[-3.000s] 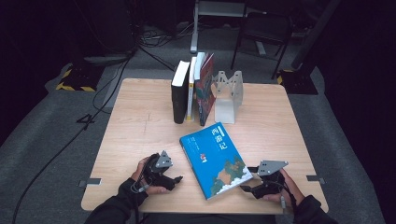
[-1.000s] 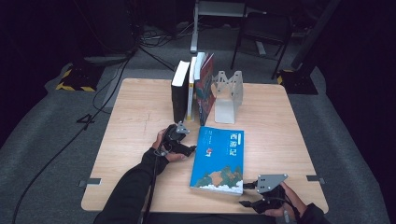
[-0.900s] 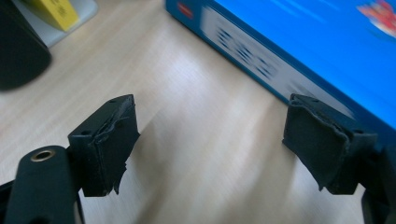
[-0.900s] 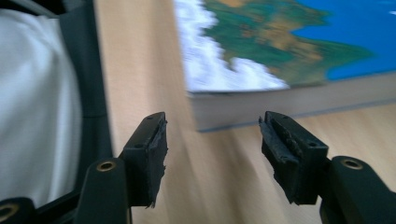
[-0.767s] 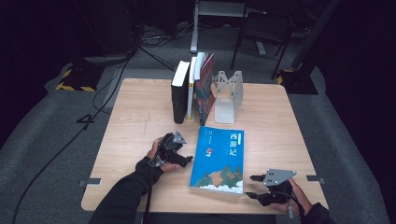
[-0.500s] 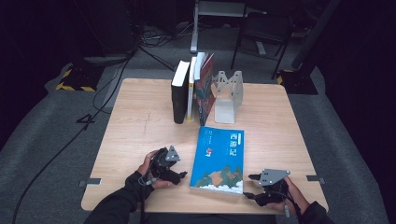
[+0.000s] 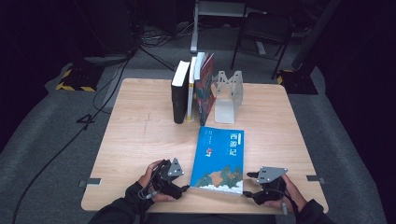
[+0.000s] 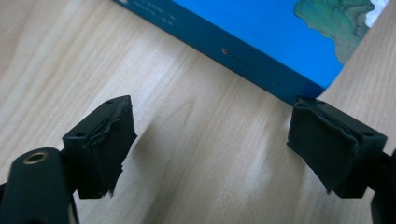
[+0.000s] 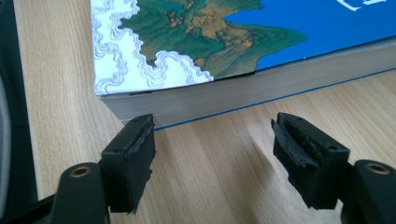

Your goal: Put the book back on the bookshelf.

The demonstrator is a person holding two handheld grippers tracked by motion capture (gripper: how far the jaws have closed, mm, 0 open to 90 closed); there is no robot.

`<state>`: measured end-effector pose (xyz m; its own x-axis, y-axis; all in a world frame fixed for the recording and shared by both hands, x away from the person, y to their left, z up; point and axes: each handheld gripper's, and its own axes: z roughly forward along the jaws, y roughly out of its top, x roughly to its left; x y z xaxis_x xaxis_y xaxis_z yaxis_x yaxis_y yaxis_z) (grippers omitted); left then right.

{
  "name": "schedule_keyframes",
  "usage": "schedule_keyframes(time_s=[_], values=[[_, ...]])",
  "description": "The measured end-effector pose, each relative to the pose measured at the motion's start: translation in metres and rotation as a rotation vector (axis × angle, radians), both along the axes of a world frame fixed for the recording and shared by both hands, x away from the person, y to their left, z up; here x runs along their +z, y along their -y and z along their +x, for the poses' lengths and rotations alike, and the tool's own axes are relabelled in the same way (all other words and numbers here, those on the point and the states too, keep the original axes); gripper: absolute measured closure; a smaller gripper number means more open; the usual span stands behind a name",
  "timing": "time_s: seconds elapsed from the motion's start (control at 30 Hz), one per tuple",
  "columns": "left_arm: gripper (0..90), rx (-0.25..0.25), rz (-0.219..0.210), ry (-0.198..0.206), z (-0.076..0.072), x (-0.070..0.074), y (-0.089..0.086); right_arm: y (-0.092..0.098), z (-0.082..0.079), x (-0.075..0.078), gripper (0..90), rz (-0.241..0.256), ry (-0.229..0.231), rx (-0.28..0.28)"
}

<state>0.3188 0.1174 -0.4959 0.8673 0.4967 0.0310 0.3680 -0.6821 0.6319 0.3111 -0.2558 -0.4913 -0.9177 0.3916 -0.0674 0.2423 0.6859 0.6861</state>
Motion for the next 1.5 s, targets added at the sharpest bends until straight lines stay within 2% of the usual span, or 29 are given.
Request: schedule_keyframes(time_s=[0.1, 0.17, 0.3, 0.5, 0.73, 0.87, 0.93, 1.0, 1.1, 1.23, 1.33, 1.5], values=[[20.4, -0.029, -0.006, -0.023, -0.003, 0.001, -0.001, -0.001, 0.000, 0.002, 29.5, 0.000, 0.009, -0.002], [18.1, -0.050, -0.013, -0.052, -0.005, 0.000, 0.000, -0.001, 0.000, 0.002, 29.5, 0.001, 0.012, 0.001], [16.3, -0.073, -0.011, -0.051, -0.007, -0.001, 0.004, -0.001, 0.000, 0.003, 29.2, 0.003, 0.016, 0.000], [15.9, -0.079, -0.015, -0.045, -0.008, -0.001, 0.007, 0.001, 0.001, 0.003, 32.4, -0.002, 0.019, -0.003], [15.5, -0.067, -0.015, -0.039, -0.007, -0.002, 0.012, 0.004, 0.004, 0.003, 32.3, 0.012, 0.009, -0.012], [16.1, -0.030, -0.015, -0.009, -0.006, -0.001, 0.013, 0.000, 0.004, 0.001, 31.3, -0.003, 0.010, 0.001], [15.4, -0.028, -0.017, -0.027, -0.004, -0.002, 0.012, 0.001, 0.004, 0.002, 31.3, 0.003, 0.008, 0.001], [15.5, -0.030, -0.015, -0.028, -0.004, -0.001, 0.012, 0.000, 0.003, 0.002, 31.3, 0.000, 0.014, -0.002], [15.3, -0.037, -0.009, -0.031, -0.003, -0.001, 0.013, 0.000, 0.004, 0.005, 31.3, 0.025, 0.016, -0.008], [16.3, -0.045, -0.015, -0.049, -0.001, 0.000, 0.012, -0.004, 0.003, 0.009, 30.7, 0.035, 0.044, -0.010], [17.1, -0.032, -0.005, -0.039, 0.001, 0.001, 0.010, -0.004, 0.004, 0.013, 29.8, 0.056, 0.052, -0.020], [17.8, 0.004, 0.003, -0.032, 0.006, 0.001, 0.004, -0.010, 0.004, 0.017, 29.5, 0.055, 0.071, -0.020]])
